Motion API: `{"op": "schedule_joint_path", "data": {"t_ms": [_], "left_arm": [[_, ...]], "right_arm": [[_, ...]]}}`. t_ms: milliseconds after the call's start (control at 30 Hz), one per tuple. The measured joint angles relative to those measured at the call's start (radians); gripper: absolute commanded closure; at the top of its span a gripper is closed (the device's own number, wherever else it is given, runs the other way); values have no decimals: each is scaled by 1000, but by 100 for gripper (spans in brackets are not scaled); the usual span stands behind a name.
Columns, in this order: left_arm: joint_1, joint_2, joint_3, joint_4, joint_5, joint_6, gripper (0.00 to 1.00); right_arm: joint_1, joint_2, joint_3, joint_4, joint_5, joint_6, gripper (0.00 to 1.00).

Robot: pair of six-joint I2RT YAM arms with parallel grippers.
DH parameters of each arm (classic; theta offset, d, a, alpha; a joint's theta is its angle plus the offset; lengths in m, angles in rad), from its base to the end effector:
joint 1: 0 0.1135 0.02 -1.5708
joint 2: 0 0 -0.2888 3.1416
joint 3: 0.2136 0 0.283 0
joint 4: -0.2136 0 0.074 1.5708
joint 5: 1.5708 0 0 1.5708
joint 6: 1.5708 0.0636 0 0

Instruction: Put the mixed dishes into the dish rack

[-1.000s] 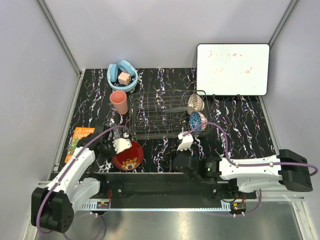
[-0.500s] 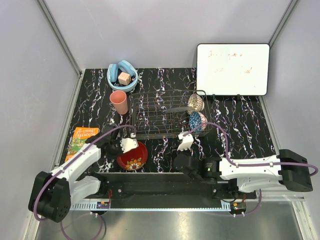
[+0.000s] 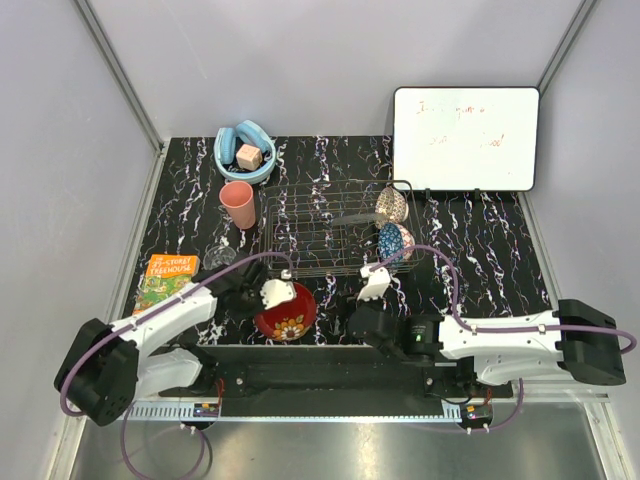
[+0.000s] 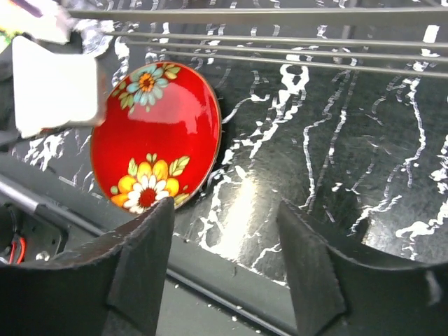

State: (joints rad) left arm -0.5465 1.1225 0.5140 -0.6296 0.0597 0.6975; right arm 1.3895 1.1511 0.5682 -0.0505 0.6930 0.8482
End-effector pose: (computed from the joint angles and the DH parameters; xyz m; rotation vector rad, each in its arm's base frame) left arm 0.1697 -0.1077 0.1349 1.6458 2.2715 -0.0480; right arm 0.0878 0.2536 0.2023 -0.1885 2.0930 0.6156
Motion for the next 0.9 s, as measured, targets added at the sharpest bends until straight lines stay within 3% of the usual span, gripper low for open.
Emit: {"op": "schedule_joint_path", "data": {"t_ms": [267, 533, 900], "left_arm": [[-91, 31, 52, 9, 3, -89, 81], [-128, 73, 61, 31, 2, -128, 81], [-170, 159, 95, 93, 0, -167, 81]], "right_arm": [[-207, 39, -35, 4, -139, 87, 34], [-219, 257, 16, 72, -292, 96, 40], [-280, 371, 41, 199, -447, 90, 47]]}}
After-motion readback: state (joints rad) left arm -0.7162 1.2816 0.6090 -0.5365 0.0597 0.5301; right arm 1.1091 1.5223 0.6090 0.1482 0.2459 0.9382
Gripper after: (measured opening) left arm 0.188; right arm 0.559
